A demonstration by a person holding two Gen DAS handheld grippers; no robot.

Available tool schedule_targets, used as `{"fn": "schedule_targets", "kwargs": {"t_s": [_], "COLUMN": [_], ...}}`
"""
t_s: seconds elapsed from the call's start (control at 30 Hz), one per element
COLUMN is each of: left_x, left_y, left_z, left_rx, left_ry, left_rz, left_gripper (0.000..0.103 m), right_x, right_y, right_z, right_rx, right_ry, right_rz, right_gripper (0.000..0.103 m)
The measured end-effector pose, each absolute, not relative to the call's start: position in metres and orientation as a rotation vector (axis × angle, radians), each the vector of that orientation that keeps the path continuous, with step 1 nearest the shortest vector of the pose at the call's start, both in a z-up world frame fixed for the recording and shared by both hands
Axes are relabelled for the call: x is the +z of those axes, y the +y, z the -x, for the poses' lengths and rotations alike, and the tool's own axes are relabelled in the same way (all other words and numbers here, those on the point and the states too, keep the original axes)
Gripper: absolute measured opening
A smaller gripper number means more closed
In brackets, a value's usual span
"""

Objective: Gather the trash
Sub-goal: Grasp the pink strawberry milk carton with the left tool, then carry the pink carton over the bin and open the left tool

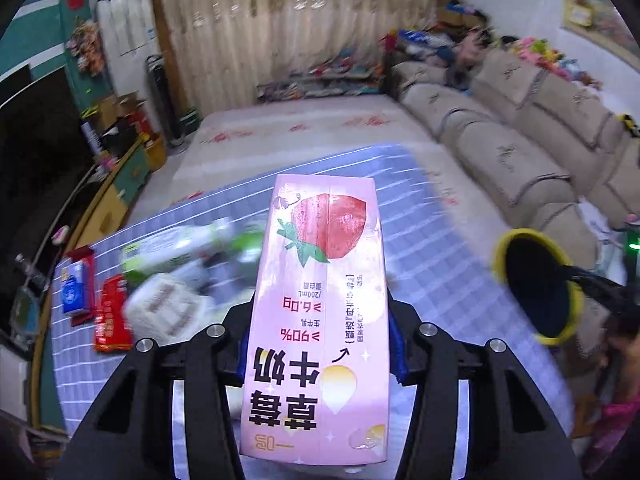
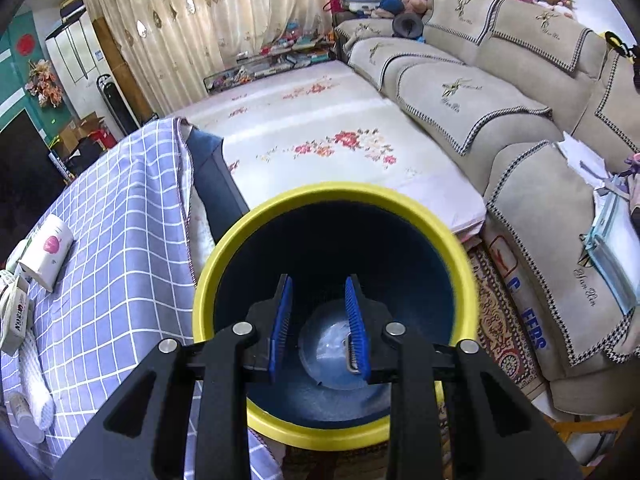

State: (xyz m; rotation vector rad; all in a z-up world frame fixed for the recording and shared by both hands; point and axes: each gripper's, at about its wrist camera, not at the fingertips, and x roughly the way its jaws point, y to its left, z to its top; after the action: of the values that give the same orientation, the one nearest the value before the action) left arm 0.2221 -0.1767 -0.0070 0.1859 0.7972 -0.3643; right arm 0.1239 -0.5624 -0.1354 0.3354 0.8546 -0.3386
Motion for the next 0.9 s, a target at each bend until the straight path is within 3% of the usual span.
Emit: {"fn": "schedule_targets", "kwargs": {"t_s": [0.33,0.77,0.9], "left_x": [-0.048,-0.135,-0.145], "left_y": [-0.343,-0.490,-0.504], "left_z": [-0.168,-0.198,-0.204], "left_rx": [-0.682,-0.717,-0.715], "left_ry": [0.893,1.055,1.069], "left_rz": [-0.235,-0.385,-0.394], "left_gripper": [0.050,0.050,0.060], "right_x": [-0.120,-0.118,-0.121], "right_y": [-0.598,-0.646,-0.649], "right_z": [-0.084,-0.054,-0.055], "right_rx": [-0.374,-0.457,-0.464], "right_ry": [0.817,0.811,0.819], "right_rz": [-0.329,-0.340,-0.341], "right_gripper": [0.026,0.027,0.027]}}
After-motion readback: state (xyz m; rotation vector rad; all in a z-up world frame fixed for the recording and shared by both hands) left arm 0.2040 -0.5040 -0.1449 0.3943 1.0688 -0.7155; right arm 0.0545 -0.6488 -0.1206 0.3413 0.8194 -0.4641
